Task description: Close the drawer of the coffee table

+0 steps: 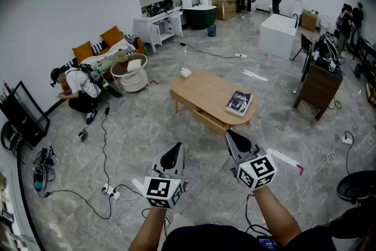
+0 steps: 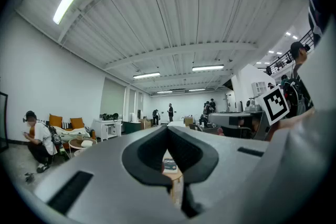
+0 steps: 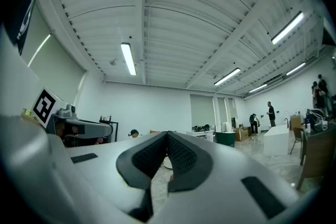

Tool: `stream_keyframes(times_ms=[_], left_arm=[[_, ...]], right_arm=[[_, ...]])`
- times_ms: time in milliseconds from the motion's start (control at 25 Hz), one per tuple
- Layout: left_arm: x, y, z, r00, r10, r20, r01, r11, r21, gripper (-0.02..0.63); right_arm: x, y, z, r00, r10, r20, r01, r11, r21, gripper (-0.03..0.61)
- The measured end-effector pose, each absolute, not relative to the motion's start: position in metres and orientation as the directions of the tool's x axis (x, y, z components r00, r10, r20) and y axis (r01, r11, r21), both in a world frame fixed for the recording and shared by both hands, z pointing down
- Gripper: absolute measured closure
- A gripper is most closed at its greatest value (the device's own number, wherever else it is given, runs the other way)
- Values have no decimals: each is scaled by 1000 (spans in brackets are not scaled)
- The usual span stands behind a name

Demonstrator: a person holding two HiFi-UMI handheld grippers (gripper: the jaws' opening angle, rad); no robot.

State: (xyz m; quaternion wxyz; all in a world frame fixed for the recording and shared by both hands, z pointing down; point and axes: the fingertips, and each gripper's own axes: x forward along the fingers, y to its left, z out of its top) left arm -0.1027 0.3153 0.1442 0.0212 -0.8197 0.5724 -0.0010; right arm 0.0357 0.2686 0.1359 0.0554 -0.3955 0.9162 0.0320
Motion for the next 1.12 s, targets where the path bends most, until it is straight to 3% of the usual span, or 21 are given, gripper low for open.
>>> stream_keyframes(times_ms=[1120], left_arm=[[-67, 289, 153, 375, -927, 22, -927, -375, 5, 615]], right_arm=[[84, 258, 144, -633, -765, -118, -771, 637, 7, 560]])
